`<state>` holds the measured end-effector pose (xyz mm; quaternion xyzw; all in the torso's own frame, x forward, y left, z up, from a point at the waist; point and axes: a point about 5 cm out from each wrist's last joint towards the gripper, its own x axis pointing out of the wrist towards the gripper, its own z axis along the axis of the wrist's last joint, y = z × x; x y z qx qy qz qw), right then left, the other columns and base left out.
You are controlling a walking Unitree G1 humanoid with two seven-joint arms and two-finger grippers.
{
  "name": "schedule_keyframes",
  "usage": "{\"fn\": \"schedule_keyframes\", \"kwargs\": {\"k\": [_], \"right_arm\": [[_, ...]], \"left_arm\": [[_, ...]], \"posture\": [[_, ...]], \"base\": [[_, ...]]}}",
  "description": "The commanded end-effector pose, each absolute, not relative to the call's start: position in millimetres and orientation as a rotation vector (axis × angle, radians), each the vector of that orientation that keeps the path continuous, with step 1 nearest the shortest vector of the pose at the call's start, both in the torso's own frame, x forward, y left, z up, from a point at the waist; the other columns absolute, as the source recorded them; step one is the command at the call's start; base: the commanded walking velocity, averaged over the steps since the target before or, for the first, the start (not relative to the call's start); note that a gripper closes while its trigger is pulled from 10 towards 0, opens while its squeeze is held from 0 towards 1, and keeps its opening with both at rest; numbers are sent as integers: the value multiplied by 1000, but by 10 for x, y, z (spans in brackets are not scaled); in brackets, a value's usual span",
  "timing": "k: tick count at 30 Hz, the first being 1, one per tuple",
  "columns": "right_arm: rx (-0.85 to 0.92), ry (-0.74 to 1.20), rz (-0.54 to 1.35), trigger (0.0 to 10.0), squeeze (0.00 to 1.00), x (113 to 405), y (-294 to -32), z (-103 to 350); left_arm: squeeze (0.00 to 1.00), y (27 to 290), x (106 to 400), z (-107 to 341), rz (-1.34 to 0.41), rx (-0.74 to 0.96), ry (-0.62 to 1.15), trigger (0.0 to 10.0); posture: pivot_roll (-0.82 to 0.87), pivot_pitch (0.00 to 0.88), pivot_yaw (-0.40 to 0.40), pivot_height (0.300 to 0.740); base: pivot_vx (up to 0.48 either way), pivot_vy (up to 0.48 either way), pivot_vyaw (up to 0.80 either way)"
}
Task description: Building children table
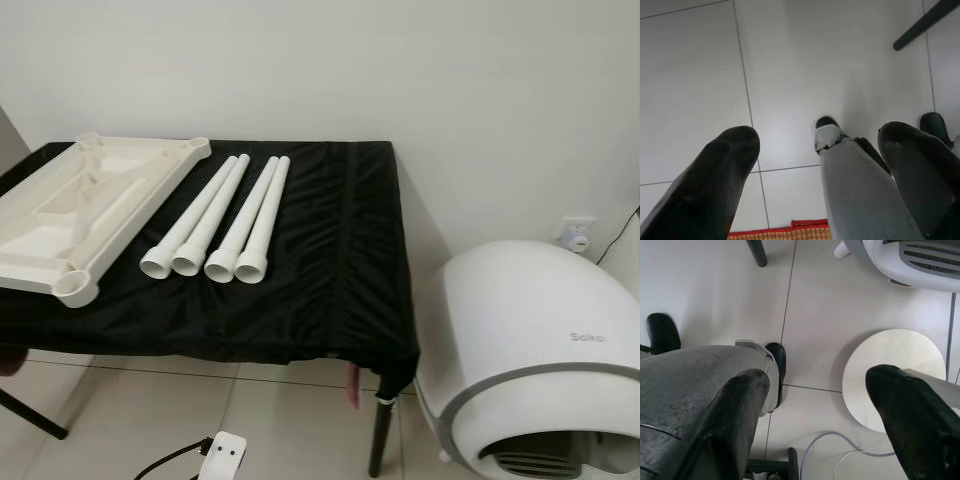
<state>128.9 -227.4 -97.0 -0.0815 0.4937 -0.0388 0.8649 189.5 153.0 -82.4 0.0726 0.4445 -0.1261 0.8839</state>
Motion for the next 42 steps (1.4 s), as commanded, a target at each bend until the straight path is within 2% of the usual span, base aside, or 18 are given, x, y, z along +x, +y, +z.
{"fn": "schedule_keyframes", "kwargs": {"k": [1,42], "right_arm": [[-131,1071,-47,10000,0,1211,-2112,-1032],[-137,1077,-34,10000,0,1155,-2091,-1050]], "left_arm": [[0,1584,1819,-863,-250,170,962,10000],[0,1617,1793,-874,-256,188,971,10000]], "posture": [[-150,0,103,740],[-143,0,100,740]], "base": [[0,341,0],[0,368,0]]}}
